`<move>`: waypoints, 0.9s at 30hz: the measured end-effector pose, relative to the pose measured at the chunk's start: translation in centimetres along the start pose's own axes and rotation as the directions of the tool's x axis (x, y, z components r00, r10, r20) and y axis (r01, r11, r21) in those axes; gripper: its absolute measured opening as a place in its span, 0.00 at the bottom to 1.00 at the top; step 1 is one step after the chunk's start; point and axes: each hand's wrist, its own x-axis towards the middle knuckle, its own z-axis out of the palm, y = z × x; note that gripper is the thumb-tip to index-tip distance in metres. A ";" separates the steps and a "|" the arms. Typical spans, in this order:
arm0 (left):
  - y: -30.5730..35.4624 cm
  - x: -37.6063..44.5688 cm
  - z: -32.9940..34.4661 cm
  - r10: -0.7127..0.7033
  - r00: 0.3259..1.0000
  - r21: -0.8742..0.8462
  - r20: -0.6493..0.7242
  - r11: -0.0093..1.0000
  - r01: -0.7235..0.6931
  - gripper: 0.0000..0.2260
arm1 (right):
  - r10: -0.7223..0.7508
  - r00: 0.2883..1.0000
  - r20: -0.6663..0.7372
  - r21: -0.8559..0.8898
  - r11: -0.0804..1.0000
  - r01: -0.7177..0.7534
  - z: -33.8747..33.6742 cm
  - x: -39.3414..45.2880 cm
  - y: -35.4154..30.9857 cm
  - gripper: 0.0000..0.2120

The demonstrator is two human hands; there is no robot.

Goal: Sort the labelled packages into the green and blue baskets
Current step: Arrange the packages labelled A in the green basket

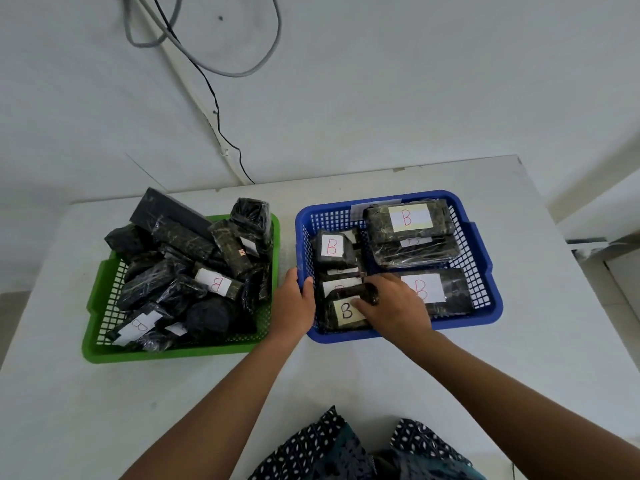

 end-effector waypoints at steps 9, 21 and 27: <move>-0.3 0.1 -3.2 0.010 0.992 -0.013 0.124 1.000 -0.009 0.17 | -0.125 0.980 -0.153 -0.155 0.983 0.101 0.1 -0.7 -1.6 0.28; -11.3 -1.7 -20.7 0.406 0.849 0.446 -0.338 0.863 -0.236 0.13 | -0.538 0.825 -0.173 -0.078 0.843 0.533 4.6 1.2 -17.7 0.21; -17.3 -0.9 -25.5 0.254 0.900 0.482 -0.354 0.874 -0.056 0.18 | -0.544 0.835 -0.087 0.017 0.837 0.547 8.8 2.8 -25.2 0.20</move>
